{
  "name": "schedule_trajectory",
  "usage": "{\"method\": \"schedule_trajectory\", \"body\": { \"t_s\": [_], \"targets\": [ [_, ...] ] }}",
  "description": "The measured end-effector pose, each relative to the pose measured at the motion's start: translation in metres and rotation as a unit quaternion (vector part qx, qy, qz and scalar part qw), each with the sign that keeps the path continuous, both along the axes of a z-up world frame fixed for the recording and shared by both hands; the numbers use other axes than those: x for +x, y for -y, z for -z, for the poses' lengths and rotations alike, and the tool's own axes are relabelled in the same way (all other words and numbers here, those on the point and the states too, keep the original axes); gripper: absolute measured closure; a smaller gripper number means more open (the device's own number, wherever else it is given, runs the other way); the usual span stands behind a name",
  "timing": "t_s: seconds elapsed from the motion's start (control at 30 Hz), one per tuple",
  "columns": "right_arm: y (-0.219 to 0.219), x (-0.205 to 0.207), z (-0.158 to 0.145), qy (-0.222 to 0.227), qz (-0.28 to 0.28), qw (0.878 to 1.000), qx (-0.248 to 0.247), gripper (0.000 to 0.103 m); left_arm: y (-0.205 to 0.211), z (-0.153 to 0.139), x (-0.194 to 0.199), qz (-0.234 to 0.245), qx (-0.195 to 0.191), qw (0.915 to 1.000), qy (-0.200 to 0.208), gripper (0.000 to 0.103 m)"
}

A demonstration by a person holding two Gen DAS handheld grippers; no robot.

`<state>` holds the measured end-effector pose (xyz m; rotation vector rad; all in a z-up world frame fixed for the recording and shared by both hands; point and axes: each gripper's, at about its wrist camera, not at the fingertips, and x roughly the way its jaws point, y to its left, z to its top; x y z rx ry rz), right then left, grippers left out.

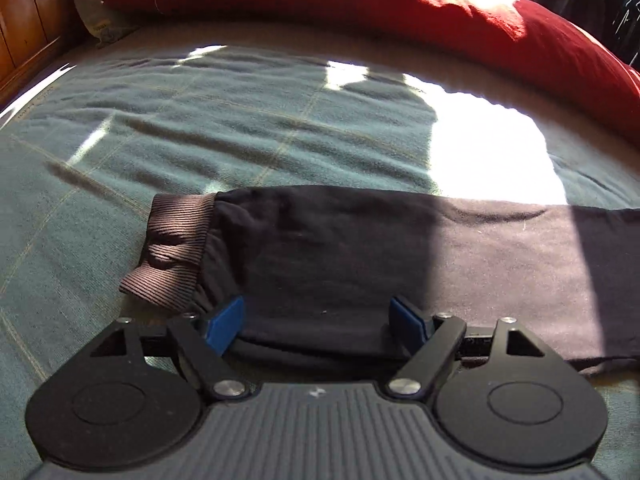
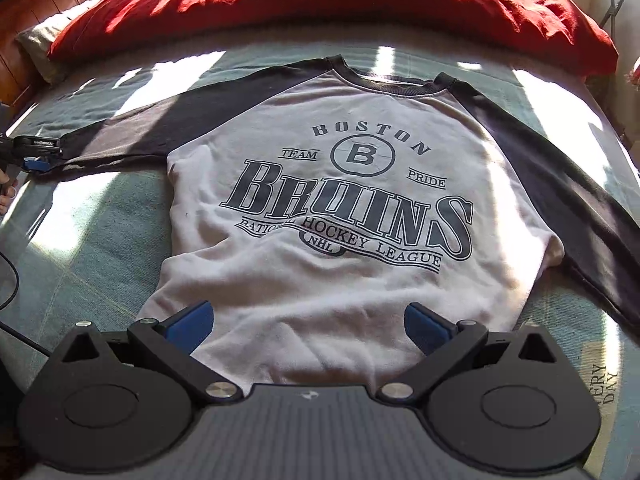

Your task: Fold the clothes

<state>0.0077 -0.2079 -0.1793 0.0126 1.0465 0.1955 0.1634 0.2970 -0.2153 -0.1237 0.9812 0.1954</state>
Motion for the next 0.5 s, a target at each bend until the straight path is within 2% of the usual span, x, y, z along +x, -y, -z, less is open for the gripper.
{"method": "schedule_trajectory", "body": {
  "t_s": [0.1,0.2,0.3,0.5],
  "targets": [
    [0.007,0.001,-0.003,0.020,0.004,1.000,-0.016,0.000,0.028,-0.021,-0.022,0.038,0.002,0.9989,0.027,0.024],
    [0.015,0.001,-0.001,0.035,0.014,0.999,-0.019,0.000,0.063,-0.033,-0.038,0.072,-0.019,0.9962,0.045,0.024],
    [0.021,-0.002,0.003,0.040,0.017,0.999,-0.008,0.000,0.098,-0.033,-0.048,0.110,-0.032,0.9919,0.055,0.023],
    [0.028,-0.017,0.009,0.054,0.000,0.999,-0.007,0.000,0.160,-0.022,-0.059,0.183,-0.014,0.9807,0.068,0.023]
  ]
}}
